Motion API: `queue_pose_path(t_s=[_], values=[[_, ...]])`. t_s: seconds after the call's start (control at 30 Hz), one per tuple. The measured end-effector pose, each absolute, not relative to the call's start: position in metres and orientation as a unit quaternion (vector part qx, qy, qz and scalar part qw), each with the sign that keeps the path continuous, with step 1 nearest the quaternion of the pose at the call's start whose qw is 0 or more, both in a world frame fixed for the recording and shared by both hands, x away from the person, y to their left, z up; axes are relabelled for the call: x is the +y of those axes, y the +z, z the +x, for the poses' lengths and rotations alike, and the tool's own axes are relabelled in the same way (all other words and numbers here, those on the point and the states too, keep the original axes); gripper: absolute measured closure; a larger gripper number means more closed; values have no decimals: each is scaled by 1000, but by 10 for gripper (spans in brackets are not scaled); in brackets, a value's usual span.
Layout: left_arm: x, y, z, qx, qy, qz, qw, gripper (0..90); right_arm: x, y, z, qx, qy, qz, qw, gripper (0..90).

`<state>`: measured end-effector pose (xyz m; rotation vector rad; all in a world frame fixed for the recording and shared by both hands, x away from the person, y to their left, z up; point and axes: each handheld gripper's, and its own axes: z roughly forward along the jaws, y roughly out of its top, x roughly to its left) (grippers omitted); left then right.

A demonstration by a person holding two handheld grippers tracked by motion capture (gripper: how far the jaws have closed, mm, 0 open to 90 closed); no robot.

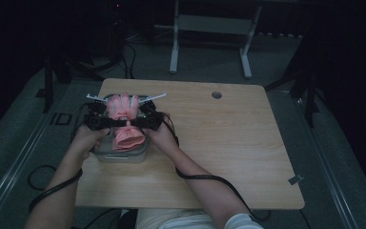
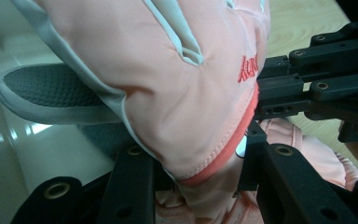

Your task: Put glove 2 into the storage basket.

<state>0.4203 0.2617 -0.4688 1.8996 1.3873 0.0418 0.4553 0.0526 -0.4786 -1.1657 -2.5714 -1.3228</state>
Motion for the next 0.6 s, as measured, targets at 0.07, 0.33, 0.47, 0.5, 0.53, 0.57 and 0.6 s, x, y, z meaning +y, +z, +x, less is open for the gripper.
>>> queue_pose_path(t_s=[0.07,0.33,0.47,0.5,0.53,0.57,0.6], values=[[261,-473,421,545,17,748,379,659,54,-483,454,-826,-416,-380,12,776],[256,-478,427,549,23,756,355,604,56,-488,460,-831,-385,-401,16,724],[255,-479,431,553,21,753,356,597,54,-487,461,-831,-384,-402,9,697],[254,-479,433,555,23,754,352,577,49,-484,462,-832,-386,-399,-5,638],[253,-479,433,556,26,753,352,562,46,-482,461,-832,-387,-398,-9,631],[252,-478,434,557,29,753,350,547,44,-480,461,-830,-391,-397,-12,609],[252,-478,434,557,29,753,350,520,44,-480,461,-830,-391,-397,-12,609]])
